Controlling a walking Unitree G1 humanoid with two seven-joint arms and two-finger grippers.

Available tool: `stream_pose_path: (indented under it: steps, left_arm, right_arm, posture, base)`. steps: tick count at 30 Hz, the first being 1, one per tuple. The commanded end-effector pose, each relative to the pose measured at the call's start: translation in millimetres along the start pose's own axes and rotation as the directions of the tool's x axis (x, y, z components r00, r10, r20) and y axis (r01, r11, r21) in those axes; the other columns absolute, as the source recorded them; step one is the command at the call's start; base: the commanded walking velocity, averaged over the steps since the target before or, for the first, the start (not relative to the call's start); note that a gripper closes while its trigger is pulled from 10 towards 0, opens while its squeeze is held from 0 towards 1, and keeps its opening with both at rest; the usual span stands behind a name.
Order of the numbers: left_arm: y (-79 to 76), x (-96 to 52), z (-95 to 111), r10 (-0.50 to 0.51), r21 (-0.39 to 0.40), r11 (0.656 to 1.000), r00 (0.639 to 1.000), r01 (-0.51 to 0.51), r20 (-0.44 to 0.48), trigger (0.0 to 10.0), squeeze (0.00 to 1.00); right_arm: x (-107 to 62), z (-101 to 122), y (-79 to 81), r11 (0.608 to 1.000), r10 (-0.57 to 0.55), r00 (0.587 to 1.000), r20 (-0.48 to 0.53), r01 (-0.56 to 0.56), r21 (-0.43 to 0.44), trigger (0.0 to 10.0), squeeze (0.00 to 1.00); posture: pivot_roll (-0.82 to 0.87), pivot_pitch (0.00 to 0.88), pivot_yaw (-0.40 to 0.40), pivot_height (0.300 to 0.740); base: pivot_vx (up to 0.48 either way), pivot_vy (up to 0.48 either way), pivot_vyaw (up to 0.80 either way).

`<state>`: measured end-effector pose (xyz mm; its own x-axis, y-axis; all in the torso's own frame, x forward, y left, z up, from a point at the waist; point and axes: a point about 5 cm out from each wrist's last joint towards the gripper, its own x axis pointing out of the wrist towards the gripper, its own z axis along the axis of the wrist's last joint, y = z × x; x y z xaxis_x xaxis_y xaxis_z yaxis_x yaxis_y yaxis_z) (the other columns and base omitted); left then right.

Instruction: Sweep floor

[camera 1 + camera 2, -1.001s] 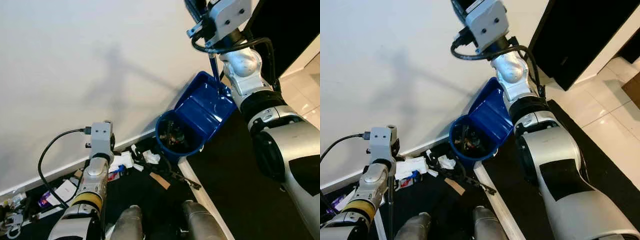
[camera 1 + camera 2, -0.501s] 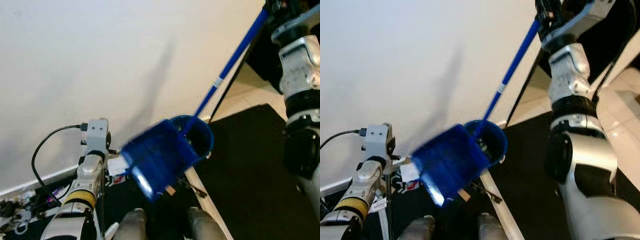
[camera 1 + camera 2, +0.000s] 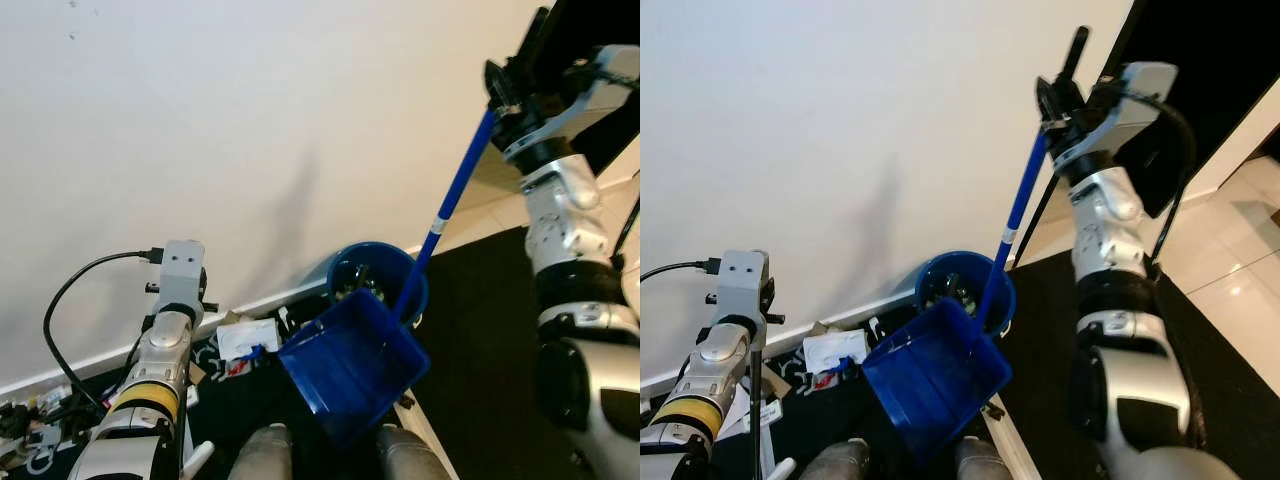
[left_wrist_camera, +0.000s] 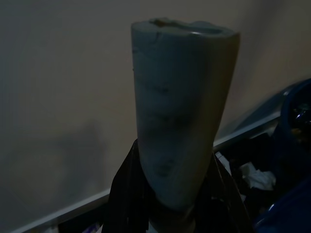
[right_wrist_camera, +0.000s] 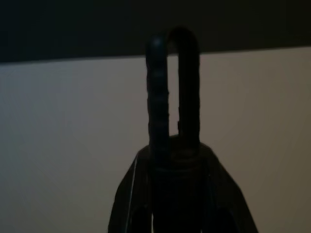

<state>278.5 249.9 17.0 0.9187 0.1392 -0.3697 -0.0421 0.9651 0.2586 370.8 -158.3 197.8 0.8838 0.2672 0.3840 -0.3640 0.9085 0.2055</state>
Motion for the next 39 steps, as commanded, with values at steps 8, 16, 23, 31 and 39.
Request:
stream_pose_path:
  steps: [8, 16, 23, 31, 39]
  left_arm:
    - [-17.2, -1.3, -1, -0.031, 0.001, 1.0, 0.999, 0.031, 0.009, 10.0, 0.0]
    - [-12.4, -1.8, 0, 0.0, -0.004, 1.0, 1.0, 0.001, 0.02, 10.0, 0.0]
    - [-4.3, -1.5, 7, 0.037, -0.017, 0.999, 0.998, -0.036, 0.058, 10.0, 0.0]
    - [0.4, -1.4, 11, 0.058, -0.016, 0.998, 0.995, -0.057, 0.086, 10.0, 0.0]
    - [8.0, 0.6, 23, 0.092, -0.025, 0.996, 0.986, -0.09, 0.136, 10.0, 0.0]
  right_arm:
    - [-52.6, -97, 33.2, 0.986, 0.004, 0.941, -0.339, 0.053, 0.16, 10.0, 0.0]
    - [-31.7, -74, 37.3, 0.984, 0.067, 0.962, -0.263, -0.02, 0.179, 10.0, 0.0]
    - [-10.6, -36, 21.7, 0.992, 0.097, 0.981, -0.168, -0.081, 0.1, 10.0, 0.0]
    - [14.0, 10, 14.6, 0.985, 0.149, 0.987, -0.066, -0.142, 0.096, 10.0, 0.0]
    - [36.0, 45, 20.7, 0.969, 0.227, 0.973, -0.028, -0.223, 0.107, 10.0, 0.0]
  posture:
    - [0.16, 0.0, -0.078, 0.74]
    - [0.16, 0.0, -0.084, 0.74]
    - [0.16, 0.0, -0.088, 0.74]
    - [0.15, 0.0, -0.079, 0.74]
    - [0.15, 0.0, -0.086, 0.74]
  base:
    - [0.0, 0.0, 0.0]
    - [0.0, 0.0, 0.0]
    - [0.0, 0.0, 0.0]
    - [0.0, 0.0, 0.0]
    - [0.0, 0.0, 0.0]
